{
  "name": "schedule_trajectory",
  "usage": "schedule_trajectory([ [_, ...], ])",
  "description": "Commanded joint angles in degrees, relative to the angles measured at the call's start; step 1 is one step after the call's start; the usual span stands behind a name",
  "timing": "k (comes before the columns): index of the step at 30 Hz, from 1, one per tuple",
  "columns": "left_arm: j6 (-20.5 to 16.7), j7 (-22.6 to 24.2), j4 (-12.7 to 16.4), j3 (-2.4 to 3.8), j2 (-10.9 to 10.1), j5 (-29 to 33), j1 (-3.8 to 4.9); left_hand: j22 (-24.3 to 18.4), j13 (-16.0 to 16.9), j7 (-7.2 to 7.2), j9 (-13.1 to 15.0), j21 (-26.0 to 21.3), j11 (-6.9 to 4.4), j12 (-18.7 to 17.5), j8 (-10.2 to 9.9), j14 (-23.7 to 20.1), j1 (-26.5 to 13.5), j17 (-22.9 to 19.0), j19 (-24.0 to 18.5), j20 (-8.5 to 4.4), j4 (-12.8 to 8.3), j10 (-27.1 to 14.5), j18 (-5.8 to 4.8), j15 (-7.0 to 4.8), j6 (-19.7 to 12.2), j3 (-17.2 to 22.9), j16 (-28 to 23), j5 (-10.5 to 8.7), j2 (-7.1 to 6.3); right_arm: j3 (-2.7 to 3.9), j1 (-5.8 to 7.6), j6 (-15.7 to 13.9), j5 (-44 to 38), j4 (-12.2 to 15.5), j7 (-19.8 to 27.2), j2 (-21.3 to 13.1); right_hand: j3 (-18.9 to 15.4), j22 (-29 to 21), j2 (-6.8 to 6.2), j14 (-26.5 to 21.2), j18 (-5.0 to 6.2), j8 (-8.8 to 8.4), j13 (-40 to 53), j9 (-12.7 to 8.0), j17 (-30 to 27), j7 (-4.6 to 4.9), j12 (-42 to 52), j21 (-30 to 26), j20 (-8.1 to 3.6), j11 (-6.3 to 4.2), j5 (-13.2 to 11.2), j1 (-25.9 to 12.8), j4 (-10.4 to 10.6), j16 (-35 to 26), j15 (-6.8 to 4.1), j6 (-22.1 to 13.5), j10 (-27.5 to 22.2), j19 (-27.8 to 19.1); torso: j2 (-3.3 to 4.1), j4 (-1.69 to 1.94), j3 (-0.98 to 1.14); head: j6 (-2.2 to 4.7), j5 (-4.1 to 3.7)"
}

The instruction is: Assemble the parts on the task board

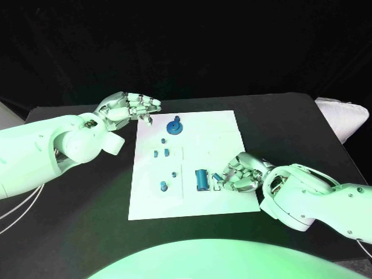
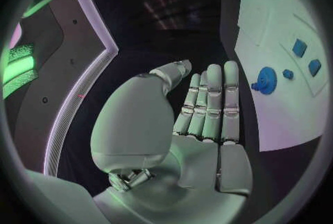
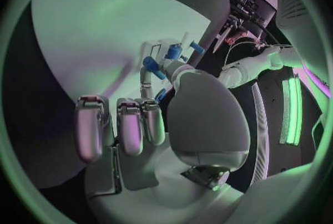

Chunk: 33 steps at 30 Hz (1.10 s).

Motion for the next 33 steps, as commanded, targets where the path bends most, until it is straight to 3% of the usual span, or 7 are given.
schedule_trajectory([
  [1, 1.0, 0.1, 0.2, 0.03, 0.1, 0.1, 0.02, -0.1, 0.1, 0.06, -0.1, -0.4, 0.02, 0.3, 0.3, -0.1, 0.2, 0.0, 0.5, -0.02, 0.3, -0.2, 0.83, 0.18, -0.4, -0.1, -0.1, 0.24, 0.57, -0.01, -0.01, 4.2, 2.1, -0.1, -2.3, 0.4, -1.3, 13.1, -0.35, 5.8, -0.88, -0.44, 14.6, -0.3, 14.6, 0.14, 0.3, -0.4, -0.09, 0.08, -0.8, -1.9, 0.4, 0.3, -0.02, -0.2, 5.6, 4.4, 0.01, -0.01, -0.01, 0.00, 0.00],
  [6, 1.1, 0.0, 0.2, 0.03, 0.1, 0.1, 0.03, -0.1, 0.1, 0.06, -0.1, -0.4, 0.02, 0.3, 0.3, -0.1, 0.2, 0.0, 0.5, -0.02, 0.3, -0.2, 0.83, 0.18, -0.4, -0.1, -0.1, 0.24, 0.57, 0.00, 0.00, 3.3, 1.6, -0.3, -3.3, 0.9, -3.0, 13.2, 0.08, 5.8, -0.95, -0.41, 14.7, -0.2, 14.9, 0.09, 0.6, 0.0, -0.06, 0.05, -2.2, -3.7, 0.5, 0.4, -0.04, 0.0, 5.7, 4.5, -0.01, 0.01, 0.01, 0.00, -0.13],
  [13, 1.1, -0.1, 0.2, 0.03, 0.2, 0.1, 0.03, -0.1, 0.1, 0.08, -0.1, -0.4, 0.04, 0.4, 0.3, -0.1, 0.2, 0.0, 0.5, -0.02, 0.4, -0.3, 0.83, 0.19, -0.5, -0.1, -0.1, 0.24, 0.59, 0.00, 0.00, 2.0, 0.5, -0.5, -4.1, 1.4, -4.2, 13.4, 0.75, 5.9, -1.05, -0.40, 14.9, -0.2, 15.1, 0.02, 1.0, 0.5, -0.08, -0.01, -2.5, -5.3, 0.6, 0.5, -0.08, 0.2, 5.9, 4.6, 0.00, 0.00, 0.00, 0.00, -0.05],
  [20, 1.2, -0.1, 0.2, 0.03, 0.2, 0.1, 0.03, -0.1, 0.1, 0.07, -0.1, -0.5, 0.04, 0.4, 0.3, -0.1, 0.2, 0.0, 0.5, -0.01, 0.4, -0.4, 0.83, 0.20, -0.5, 0.0, -0.1, 0.25, 0.63, 0.00, 0.00, 1.5, -0.1, -0.7, -4.3, 1.8, -4.4, 13.4, 0.99, 5.9, -1.07, -0.38, 15.0, -0.2, 15.1, -0.01, 1.1, 0.6, -0.08, -0.03, -2.4, -5.6, 0.6, 0.5, -0.09, 0.2, 5.9, 4.6, 0.01, -0.03, 0.00, 0.00, -0.03],
  [33, 1.2, -0.2, 0.2, 0.03, 0.1, 0.1, 0.03, -0.1, 0.1, 0.06, -0.1, -0.5, 0.03, 0.5, 0.4, -0.1, 0.2, 0.0, 0.5, -0.01, 0.4, -0.4, 0.83, 0.20, -0.5, 0.0, -0.1, 0.26, 0.70, 0.01, 0.00, 2.3, -2.5, -1.0, -5.2, 2.2, -3.5, 13.7, 2.62, 5.9, -1.25, -0.09, 15.1, -0.1, 15.1, -0.58, 1.3, 1.5, -0.27, -0.50, -1.5, -3.9, -0.4, 0.5, -0.42, 0.9, 6.0, 4.9, 0.00, -0.03, 0.02, 0.00, -0.17],
])
